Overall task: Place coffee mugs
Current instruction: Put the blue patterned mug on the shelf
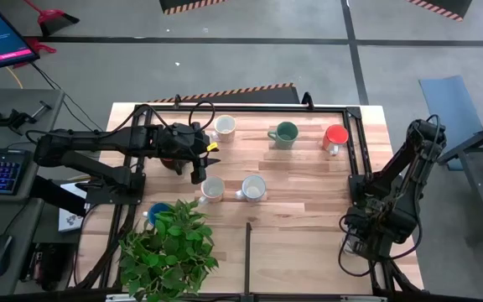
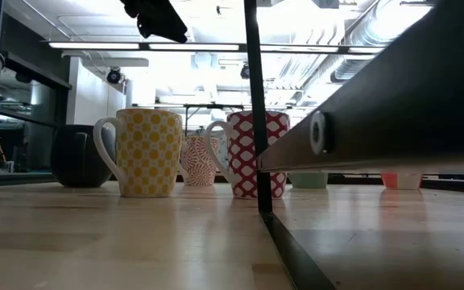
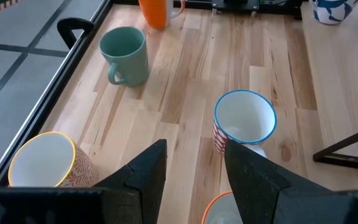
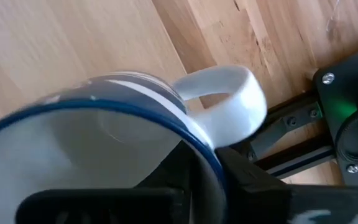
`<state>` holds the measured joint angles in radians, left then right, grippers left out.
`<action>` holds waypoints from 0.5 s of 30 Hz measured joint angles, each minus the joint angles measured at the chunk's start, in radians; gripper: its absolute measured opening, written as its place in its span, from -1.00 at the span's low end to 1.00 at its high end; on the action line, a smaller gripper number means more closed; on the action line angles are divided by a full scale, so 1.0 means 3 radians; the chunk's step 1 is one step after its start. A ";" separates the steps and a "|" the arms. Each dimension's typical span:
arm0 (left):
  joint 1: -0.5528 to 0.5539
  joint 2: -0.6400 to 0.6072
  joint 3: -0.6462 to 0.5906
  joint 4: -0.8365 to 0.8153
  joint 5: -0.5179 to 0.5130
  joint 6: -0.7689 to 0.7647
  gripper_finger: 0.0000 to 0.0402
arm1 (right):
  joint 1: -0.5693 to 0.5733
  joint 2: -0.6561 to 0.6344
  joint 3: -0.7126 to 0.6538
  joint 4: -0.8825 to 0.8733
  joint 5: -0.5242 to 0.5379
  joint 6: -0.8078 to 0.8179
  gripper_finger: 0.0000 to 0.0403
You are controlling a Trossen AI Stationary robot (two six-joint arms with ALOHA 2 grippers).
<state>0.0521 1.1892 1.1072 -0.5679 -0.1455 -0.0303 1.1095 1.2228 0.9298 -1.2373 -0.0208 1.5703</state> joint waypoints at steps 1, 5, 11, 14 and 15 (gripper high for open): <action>-0.0001 0.0000 0.0000 0.0006 0.0000 0.0000 -0.24 | 0.0000 -0.0002 0.0000 -0.0004 -0.0003 0.0000 -0.81; -0.0001 0.0000 0.0000 0.0068 0.0000 0.0000 -0.24 | 0.0000 -0.0002 0.0000 -0.0004 0.0000 0.0020 -0.73; 0.0000 0.0000 0.0000 0.0188 0.0000 0.0006 -0.24 | -0.0001 -0.0005 0.0003 0.0027 0.0002 0.0088 -0.66; -0.0001 0.0000 0.0000 0.0217 0.0001 0.0076 -0.24 | -0.0001 -0.0027 0.0012 0.0029 -0.0051 0.0089 -0.65; 0.0000 0.0000 0.0000 0.0227 0.0000 0.0079 -0.24 | -0.0001 -0.0035 0.0033 0.0019 -0.0051 0.0089 -0.65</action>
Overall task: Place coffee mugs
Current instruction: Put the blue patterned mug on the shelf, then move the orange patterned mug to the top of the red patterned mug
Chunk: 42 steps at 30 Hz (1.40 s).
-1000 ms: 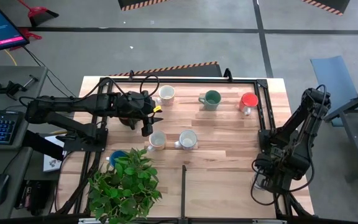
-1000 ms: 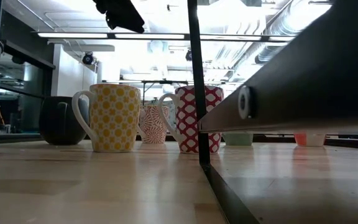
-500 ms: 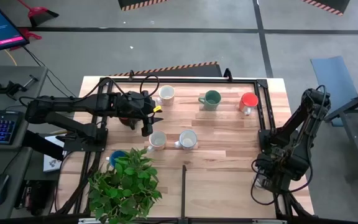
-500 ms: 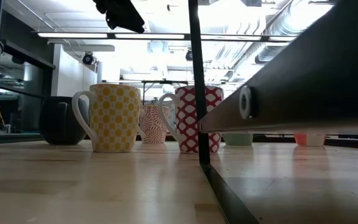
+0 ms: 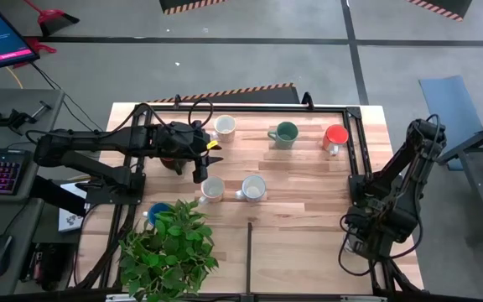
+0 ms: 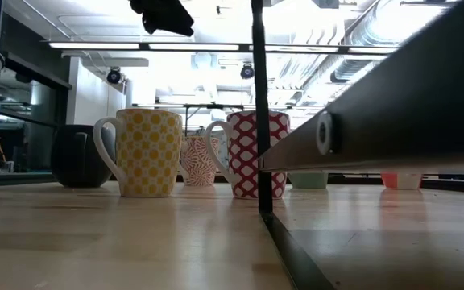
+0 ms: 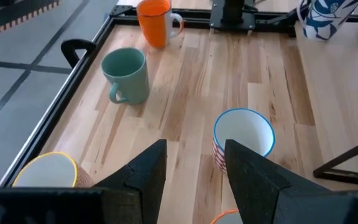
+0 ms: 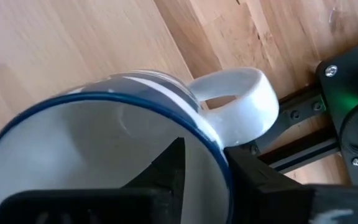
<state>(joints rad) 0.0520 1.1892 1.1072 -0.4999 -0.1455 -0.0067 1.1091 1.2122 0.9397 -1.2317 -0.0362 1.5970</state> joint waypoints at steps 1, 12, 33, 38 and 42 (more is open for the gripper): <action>-0.0001 0.0000 0.0000 -0.0001 0.0000 0.0000 -0.24 | 0.0000 -0.0008 0.0041 -0.0027 0.0006 0.0000 -0.65; -0.0001 0.0000 0.0000 -0.0003 0.0000 0.0001 -0.24 | 0.0000 -0.0028 0.0643 -0.0689 0.0294 0.0001 -0.65; -0.0001 0.0000 0.0000 -0.0006 0.0001 0.0001 -0.24 | -0.0548 -0.0254 0.1660 -0.1129 0.4693 -0.1291 -0.65; 0.0000 0.0000 0.0000 -0.0006 0.0000 0.0002 -0.24 | -0.1100 -0.0706 0.1674 -0.1136 0.4495 -0.1528 -0.65; -0.0001 0.0000 0.0000 -0.0006 -0.0115 0.0001 -0.24 | -0.1482 -0.1084 0.1674 -0.1136 0.4340 -0.1678 -0.65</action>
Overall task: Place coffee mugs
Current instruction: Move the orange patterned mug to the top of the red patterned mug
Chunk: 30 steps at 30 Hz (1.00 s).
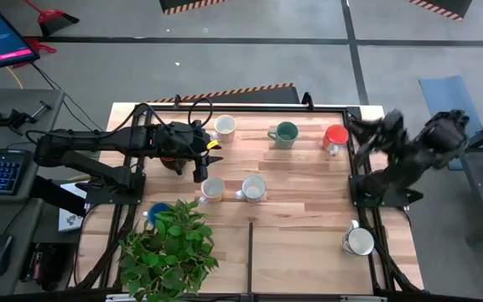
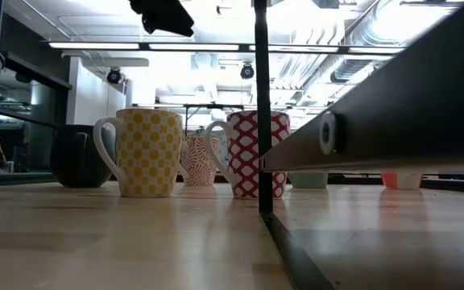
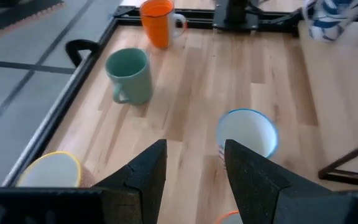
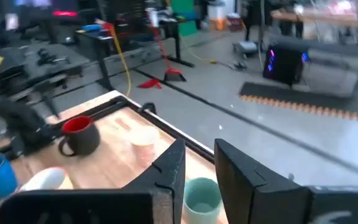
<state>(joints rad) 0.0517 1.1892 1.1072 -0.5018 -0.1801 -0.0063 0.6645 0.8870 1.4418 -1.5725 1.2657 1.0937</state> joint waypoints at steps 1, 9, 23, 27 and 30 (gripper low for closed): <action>0.0004 0.0000 0.0000 0.0000 -0.0084 0.0001 -0.24 | -0.0079 -0.0090 0.0000 0.0001 -0.0053 -0.0002 -0.65; 0.0428 0.0143 0.0001 0.0141 -0.0277 -0.0579 -0.24 | -0.0380 -0.0367 -0.0253 0.0246 -0.0233 -0.0407 -0.65; 0.1121 0.1319 0.1001 -0.0729 0.0003 -0.0127 -0.24 | -0.0561 -0.0376 -0.0854 0.0477 -0.0625 -0.0243 -0.65; 0.1333 0.1604 0.1227 -0.1022 0.0257 -0.0142 -0.24 | -0.0561 -0.0384 -0.1092 0.0665 -0.0686 -0.0230 -0.64; 0.1423 0.1776 0.1293 -0.1072 0.0465 -0.0195 -0.24 | -0.0561 -0.0387 -0.1245 0.0802 -0.0696 -0.0165 -0.64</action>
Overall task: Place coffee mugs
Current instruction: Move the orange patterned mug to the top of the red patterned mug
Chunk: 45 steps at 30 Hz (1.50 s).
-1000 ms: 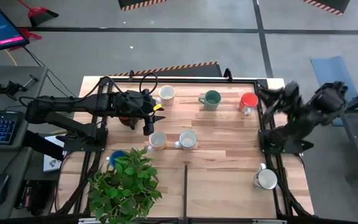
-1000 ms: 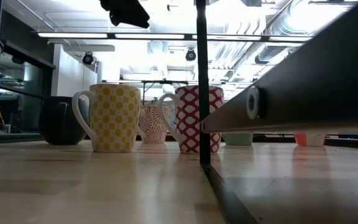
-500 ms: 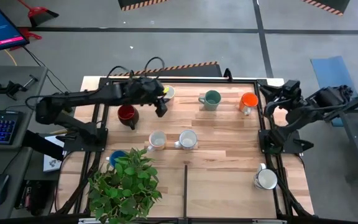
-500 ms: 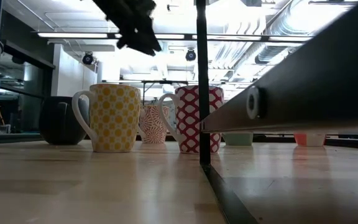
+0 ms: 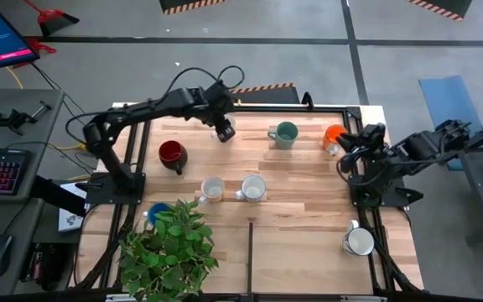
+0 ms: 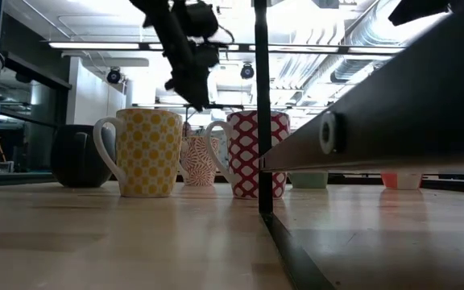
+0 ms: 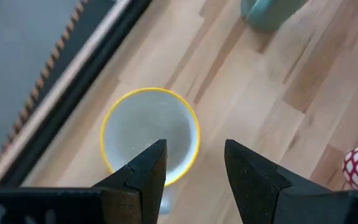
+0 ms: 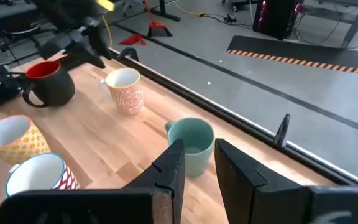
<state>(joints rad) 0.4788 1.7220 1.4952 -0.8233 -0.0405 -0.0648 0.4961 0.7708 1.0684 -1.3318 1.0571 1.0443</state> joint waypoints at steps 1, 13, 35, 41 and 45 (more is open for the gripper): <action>0.0014 0.0046 0.0000 -0.0012 0.0055 -0.0006 -0.24 | 0.0000 0.0000 -0.0047 0.0047 -0.0001 0.0013 -0.64; -0.0105 0.0366 -0.0001 -0.0047 -0.0041 0.0140 -0.24 | -0.0004 0.0001 -0.0194 0.0276 -0.0049 0.0044 -0.64; -0.0092 0.0465 -0.0052 0.0122 -0.0224 0.0319 -0.24 | -0.0004 0.0001 -0.0194 0.0354 -0.0071 0.0035 -0.64; -0.0065 0.0463 -0.0130 0.0134 -0.0232 0.0341 -0.24 | -0.0004 0.0001 -0.0194 0.0456 -0.0068 -0.0033 -0.64; -0.0035 0.0464 -0.0183 0.0140 -0.0250 0.0342 -0.24 | -0.0004 0.0001 -0.0194 0.0486 -0.0068 -0.0043 -0.64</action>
<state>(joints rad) 0.4683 1.8610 1.4402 -0.7814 -0.1154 0.0380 0.4950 0.7712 1.0103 -1.1860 1.0367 1.0313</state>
